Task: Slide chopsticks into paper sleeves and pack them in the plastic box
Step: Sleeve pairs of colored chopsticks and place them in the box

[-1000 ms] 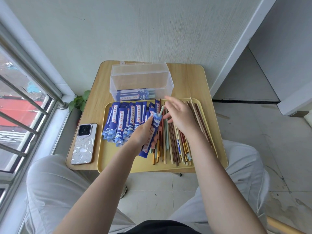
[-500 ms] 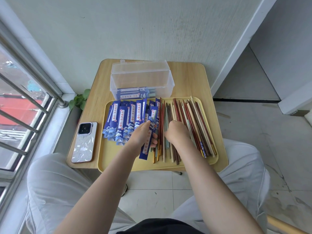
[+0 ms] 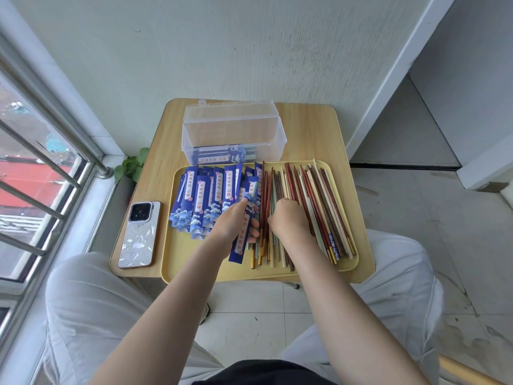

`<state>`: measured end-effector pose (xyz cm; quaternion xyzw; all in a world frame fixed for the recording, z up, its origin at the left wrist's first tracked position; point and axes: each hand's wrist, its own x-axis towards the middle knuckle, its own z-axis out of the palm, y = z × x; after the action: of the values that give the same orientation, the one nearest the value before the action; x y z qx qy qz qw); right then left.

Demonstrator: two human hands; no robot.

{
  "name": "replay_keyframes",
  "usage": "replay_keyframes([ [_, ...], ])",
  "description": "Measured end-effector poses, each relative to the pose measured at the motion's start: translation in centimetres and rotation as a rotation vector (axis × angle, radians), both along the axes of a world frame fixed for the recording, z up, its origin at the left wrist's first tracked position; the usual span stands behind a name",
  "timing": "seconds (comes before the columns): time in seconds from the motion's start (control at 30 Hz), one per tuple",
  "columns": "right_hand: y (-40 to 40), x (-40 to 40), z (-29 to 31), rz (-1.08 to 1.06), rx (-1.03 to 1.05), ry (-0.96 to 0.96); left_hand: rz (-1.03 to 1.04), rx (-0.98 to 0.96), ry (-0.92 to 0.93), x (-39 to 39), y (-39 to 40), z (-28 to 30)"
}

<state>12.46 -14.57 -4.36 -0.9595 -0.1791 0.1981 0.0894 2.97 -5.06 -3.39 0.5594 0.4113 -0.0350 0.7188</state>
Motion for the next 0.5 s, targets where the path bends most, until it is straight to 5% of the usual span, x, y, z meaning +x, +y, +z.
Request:
replay_keyframes([
  [0.2,-0.4,-0.1,0.4,-0.021,0.061,0.047,0.009,0.003,0.001,-0.1,-0.1,0.4],
  [0.5,-1.6,1.3,5.2,-0.088,0.515,0.227,0.071,-0.041,-0.073,0.3,-0.3,1.8],
])
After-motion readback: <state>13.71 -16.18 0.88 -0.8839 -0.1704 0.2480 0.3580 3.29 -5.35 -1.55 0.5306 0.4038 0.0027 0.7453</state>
